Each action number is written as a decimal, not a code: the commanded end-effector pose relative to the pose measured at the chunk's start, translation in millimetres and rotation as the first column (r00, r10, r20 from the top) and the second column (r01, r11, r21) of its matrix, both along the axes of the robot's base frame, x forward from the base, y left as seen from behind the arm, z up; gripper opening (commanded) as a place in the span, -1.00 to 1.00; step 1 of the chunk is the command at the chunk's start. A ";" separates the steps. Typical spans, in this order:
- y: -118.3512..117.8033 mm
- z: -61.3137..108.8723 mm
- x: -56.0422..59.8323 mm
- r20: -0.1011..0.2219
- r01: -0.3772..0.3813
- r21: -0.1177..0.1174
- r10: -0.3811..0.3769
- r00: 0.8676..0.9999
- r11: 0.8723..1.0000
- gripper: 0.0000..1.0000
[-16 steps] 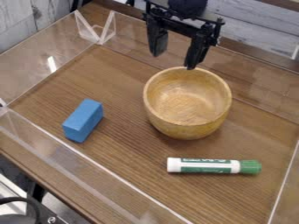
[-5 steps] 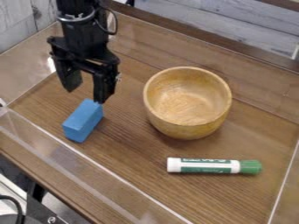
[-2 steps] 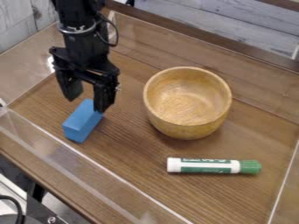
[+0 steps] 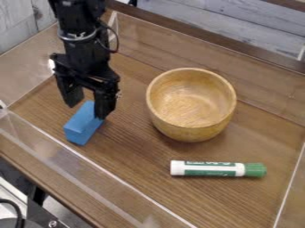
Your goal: Put the blue block in the brown bowl
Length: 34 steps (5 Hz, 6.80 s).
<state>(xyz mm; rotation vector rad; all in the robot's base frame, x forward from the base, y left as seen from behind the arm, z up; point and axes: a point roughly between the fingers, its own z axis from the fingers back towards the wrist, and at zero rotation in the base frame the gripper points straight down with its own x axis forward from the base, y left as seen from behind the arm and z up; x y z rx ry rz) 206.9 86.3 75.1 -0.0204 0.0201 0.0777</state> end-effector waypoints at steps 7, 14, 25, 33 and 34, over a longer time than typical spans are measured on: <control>17.8 -28.0 4.1 0.035 0.002 -0.017 -0.002 0.999 1.000 1.00; 13.4 -16.1 9.4 0.022 0.022 -0.028 -0.021 1.000 0.999 -1.00; -45.0 37.8 46.2 0.083 0.057 -0.060 -0.052 0.995 0.997 -1.00; -78.8 53.5 65.4 0.145 0.038 -0.091 -0.025 0.989 0.995 -1.00; -84.5 53.9 67.3 0.158 0.043 -0.096 -0.027 0.987 0.994 -1.00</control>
